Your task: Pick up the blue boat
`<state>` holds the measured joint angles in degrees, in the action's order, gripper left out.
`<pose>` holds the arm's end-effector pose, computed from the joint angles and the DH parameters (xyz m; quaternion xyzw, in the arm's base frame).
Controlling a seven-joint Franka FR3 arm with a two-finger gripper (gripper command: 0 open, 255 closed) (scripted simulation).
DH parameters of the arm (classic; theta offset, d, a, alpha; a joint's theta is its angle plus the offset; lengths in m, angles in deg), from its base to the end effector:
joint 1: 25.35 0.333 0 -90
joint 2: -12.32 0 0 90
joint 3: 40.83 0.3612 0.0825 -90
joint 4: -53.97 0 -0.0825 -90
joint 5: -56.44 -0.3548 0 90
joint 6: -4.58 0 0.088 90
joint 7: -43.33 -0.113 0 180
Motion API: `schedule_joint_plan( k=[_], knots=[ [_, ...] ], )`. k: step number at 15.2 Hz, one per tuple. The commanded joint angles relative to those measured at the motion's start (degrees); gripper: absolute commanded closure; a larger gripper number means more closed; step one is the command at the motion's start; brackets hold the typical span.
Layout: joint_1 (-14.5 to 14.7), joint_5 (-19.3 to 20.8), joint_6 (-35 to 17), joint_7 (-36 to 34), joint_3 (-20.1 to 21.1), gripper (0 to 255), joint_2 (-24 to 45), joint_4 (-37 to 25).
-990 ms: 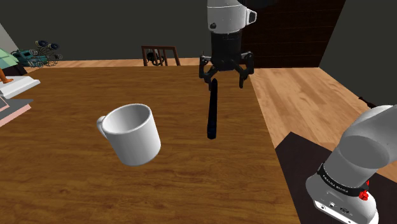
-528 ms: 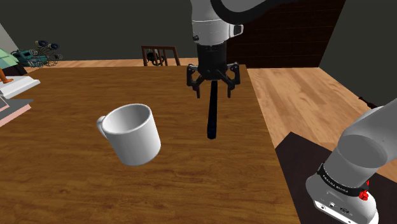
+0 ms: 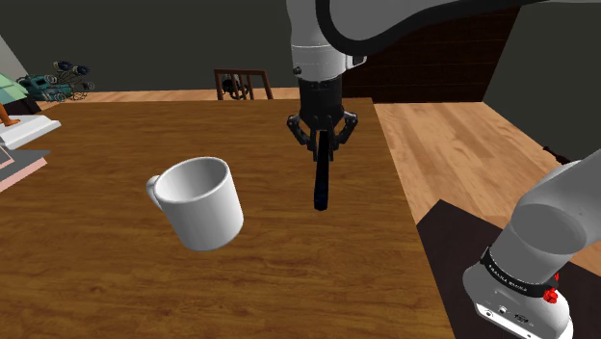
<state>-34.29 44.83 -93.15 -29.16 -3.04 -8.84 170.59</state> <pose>0.3390 0.2632 0.5995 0.9151 -0.4027 -0.0008 0.0184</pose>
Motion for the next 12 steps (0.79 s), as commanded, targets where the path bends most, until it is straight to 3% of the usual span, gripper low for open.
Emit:
schedule_joint_plan(
  k=[1,6,12],
  knots=[
    [0.0,0.0,0.0,0.0,0.0,255,0.0,0.0],
    [0.0,0.0,0.0,-0.1,0.1,255,0.0,0.0],
    [-0.3,0.5,4.5,-0.4,-0.4,255,0.5,-4.9]
  ],
)
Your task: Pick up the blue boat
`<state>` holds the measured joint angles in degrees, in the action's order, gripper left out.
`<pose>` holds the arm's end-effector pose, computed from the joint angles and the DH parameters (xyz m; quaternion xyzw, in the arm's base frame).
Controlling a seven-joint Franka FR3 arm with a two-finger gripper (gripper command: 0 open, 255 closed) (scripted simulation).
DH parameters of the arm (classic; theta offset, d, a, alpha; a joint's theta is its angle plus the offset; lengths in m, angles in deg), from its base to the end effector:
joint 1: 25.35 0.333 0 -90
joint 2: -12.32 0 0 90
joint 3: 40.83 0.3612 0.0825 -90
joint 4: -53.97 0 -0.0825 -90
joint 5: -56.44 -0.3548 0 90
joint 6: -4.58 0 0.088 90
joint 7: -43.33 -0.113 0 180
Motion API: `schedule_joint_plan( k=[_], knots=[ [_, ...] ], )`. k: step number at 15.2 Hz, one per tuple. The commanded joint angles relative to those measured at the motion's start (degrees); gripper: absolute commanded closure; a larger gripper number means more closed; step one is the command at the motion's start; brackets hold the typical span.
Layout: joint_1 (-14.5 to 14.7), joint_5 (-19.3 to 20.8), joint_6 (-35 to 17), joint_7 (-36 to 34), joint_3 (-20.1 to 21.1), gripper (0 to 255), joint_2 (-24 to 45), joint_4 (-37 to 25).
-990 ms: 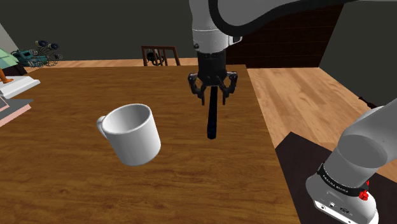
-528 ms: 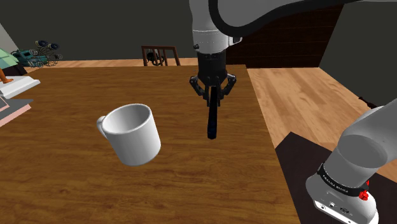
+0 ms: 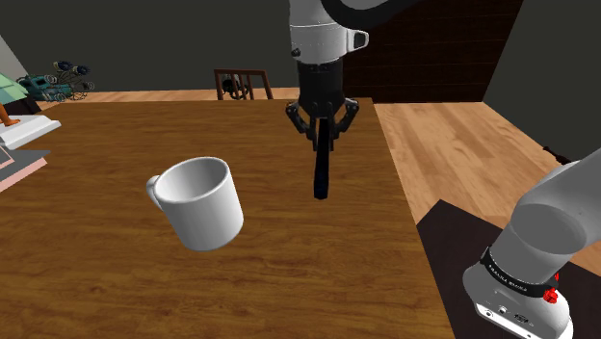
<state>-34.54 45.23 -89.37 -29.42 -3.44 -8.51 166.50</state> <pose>0.3387 0.2633 0.6242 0.9151 -0.4029 -0.0007 0.0182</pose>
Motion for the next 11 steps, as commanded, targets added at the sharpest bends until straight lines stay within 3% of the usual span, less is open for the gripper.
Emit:
schedule_joint_plan(
  k=[1,11],
  knots=[
    [-0.1,0.2,1.5,-0.2,-0.1,255,0.3,-1.7],
    [-0.7,1.2,7.6,-0.9,-0.2,255,1.9,-9.3]
  ],
)
